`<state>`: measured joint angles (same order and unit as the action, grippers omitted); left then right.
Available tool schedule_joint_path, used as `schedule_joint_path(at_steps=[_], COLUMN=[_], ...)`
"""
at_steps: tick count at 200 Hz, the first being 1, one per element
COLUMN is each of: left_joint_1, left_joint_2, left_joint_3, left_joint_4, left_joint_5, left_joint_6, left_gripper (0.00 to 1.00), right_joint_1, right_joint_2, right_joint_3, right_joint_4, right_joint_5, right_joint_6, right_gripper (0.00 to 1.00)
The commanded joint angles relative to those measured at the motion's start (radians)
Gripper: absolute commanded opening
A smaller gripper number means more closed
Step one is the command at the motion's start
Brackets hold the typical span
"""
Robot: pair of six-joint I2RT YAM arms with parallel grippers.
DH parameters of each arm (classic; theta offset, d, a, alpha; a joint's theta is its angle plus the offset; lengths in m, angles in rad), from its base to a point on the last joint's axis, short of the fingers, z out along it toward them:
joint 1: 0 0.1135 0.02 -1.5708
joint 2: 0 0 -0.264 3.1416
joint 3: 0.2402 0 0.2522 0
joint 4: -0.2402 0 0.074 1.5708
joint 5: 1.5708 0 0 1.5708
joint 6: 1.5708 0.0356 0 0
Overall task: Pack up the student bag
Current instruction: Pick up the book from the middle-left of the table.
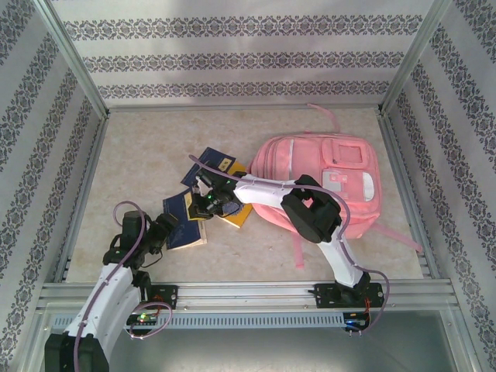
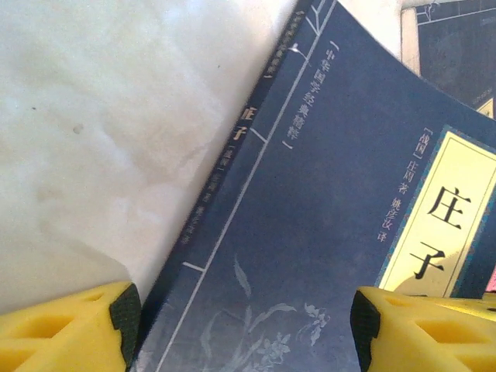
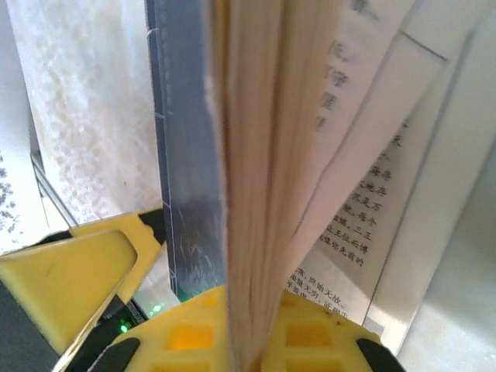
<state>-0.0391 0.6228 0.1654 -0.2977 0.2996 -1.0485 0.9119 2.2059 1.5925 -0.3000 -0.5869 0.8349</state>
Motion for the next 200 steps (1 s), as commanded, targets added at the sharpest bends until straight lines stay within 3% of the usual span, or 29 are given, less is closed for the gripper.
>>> schedule_joint_path(at_steps=[1,39,123,146,172,200], left_joint_1=[-0.026,-0.025,-0.025,-0.025,-0.029,-0.042], left_joint_2=[0.014,-0.013,0.033,0.017,0.021,0.027], left_joint_3=[0.012,0.155,0.481,0.493,0.424,0.412], left_joint_4=[-0.129,-0.306,-0.429,-0.345,-0.07,0.09], left_joint_5=[0.141,0.077,0.151,0.226,0.372,0.384], left_joint_6=[0.007,0.076,0.246,0.168,-0.059,-0.176], left_gripper=[0.77,0.92,0.96,0.98,0.99,1.0], right_joint_1=[0.009,-0.012,-0.11,-0.145,-0.148,-0.144], right_joint_2=[-0.016,-0.112,-0.469,-0.572,-0.632,-0.658], right_joint_3=[0.017,-0.03,-0.245,-0.337,-0.416,-0.488], right_joint_4=[-0.034,-0.012,0.119,0.232,0.386,0.598], right_joint_5=[-0.005,-0.044,-0.172,-0.136,-0.051,0.052], right_joint_6=[-0.025,-0.043,-0.013,0.084,0.229,0.416], right_gripper=[0.0,0.0,0.0,0.0,0.0,0.0])
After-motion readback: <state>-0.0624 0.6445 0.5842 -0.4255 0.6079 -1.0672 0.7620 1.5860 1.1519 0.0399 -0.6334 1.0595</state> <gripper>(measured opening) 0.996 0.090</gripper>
